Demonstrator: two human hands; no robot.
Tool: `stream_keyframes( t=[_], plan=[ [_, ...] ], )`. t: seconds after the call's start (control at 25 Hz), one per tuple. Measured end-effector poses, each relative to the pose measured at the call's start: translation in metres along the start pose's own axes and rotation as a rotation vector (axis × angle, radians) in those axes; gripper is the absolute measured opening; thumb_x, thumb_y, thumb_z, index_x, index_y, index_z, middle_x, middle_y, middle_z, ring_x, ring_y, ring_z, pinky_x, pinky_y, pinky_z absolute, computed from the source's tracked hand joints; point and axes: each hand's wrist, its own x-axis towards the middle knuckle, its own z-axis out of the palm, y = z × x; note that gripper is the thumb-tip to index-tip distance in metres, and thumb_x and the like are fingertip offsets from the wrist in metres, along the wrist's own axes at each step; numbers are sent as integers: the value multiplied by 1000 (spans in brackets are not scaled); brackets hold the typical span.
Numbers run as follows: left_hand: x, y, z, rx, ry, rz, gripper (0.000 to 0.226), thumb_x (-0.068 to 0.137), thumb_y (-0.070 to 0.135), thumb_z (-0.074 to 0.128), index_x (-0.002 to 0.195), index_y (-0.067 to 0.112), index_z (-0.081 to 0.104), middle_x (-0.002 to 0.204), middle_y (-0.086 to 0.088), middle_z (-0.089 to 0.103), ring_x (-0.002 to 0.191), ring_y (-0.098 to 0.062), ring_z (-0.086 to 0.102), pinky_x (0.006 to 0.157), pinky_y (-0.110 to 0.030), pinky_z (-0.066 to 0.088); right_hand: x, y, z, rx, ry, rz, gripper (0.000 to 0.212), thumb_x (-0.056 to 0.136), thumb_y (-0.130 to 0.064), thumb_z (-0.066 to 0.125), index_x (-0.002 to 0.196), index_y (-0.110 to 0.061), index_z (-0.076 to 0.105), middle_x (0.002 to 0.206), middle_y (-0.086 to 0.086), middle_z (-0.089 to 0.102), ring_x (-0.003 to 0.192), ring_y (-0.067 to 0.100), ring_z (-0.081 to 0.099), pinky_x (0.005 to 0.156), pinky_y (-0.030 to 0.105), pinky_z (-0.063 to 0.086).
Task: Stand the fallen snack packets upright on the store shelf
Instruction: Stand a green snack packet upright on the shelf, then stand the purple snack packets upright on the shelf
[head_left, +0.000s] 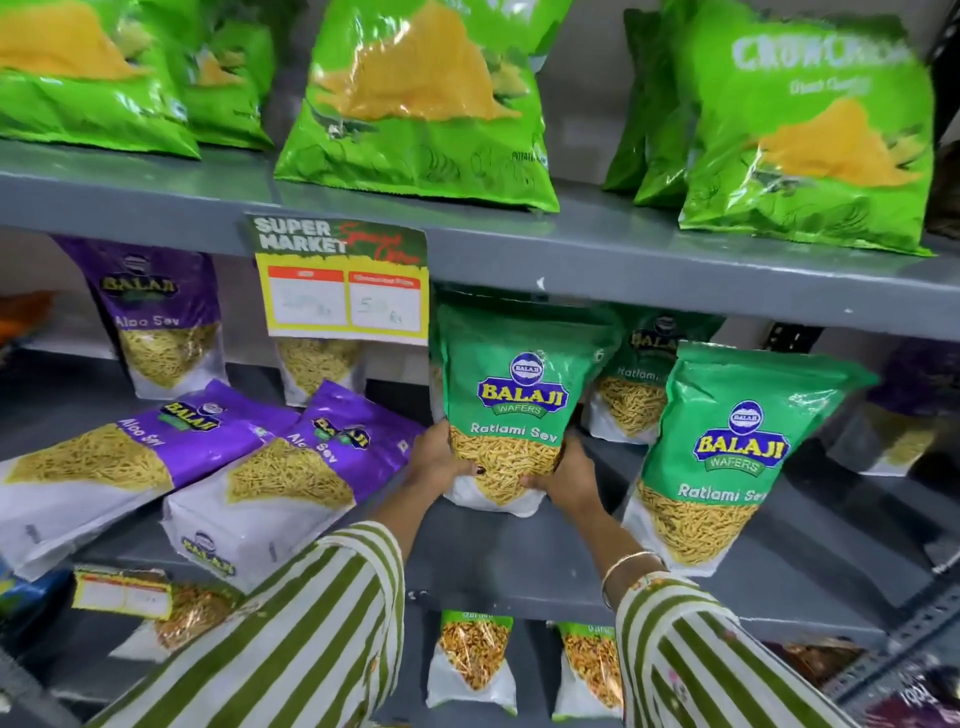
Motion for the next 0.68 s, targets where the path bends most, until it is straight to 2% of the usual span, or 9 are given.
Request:
stream_keyframes(
  t=[0.08,0.2,0.32,0.4,0.48,0.52,0.56,0.6,0.68],
  plan=[
    [2,-3,5,-26,-6,-15,61,64,-7,75,120,-3,54,124,-20,62,115,-31,58,80,-23,41,0,3,0,2,-7,7,70,67,0,78,126,4,39,129,20,58,121,32,53,96,39,44],
    [1,-1,3,2,-27,-50,63,66,-5,75,124,-1,49,128,-19,59,118,-30,55,93,-32,44,1,3,0,14,-32,6,73,67,2,77,128,3,37,132,20,56,123,33,52,98,39,43],
    [-8,0,-10,-22,-46,-61,81,66,-2,77,134,1,35,133,-18,55,125,-31,50,101,-38,43,1,4,-1,-7,-81,44,84,65,0,79,133,3,30,137,20,50,127,34,47,102,41,41],
    [-17,-4,-31,8,7,-34,88,69,2,76,141,5,27,137,-19,52,127,-32,48,106,-43,42,0,1,0,-98,-154,148,86,66,-7,80,135,5,29,137,19,49,123,32,50,103,42,42],
    [-24,-12,-67,145,130,5,73,75,10,72,138,5,35,134,-19,55,124,-33,51,104,-43,43,-3,-7,-2,-262,-310,311,61,74,-17,75,122,6,46,119,20,59,90,27,63,87,44,50],
    [-27,-18,-90,234,188,1,63,78,15,69,134,6,40,130,-19,57,120,-34,54,101,-43,45,-8,-14,-1,-278,-408,428,45,79,-20,71,107,9,51,100,22,61,68,27,63,76,43,52],
    [-28,-25,-113,332,222,-37,56,81,22,66,130,7,45,128,-20,59,118,-35,55,98,-43,46,-13,-22,2,-271,-480,522,38,82,-22,67,89,11,49,83,23,59,54,28,60,69,42,52],
    [-31,-31,-138,432,227,-96,52,83,29,63,128,7,47,128,-20,58,119,-35,54,97,-43,47,-21,-32,9,-257,-505,561,39,85,-25,64,77,8,45,72,21,55,51,29,57,66,40,51],
    [-36,-47,-182,550,171,-243,52,86,37,57,126,4,49,133,-20,55,123,-34,51,99,-42,44,-34,-54,38,-217,-477,531,42,86,-30,62,77,6,44,61,17,51,53,28,54,59,37,49]
  ],
)
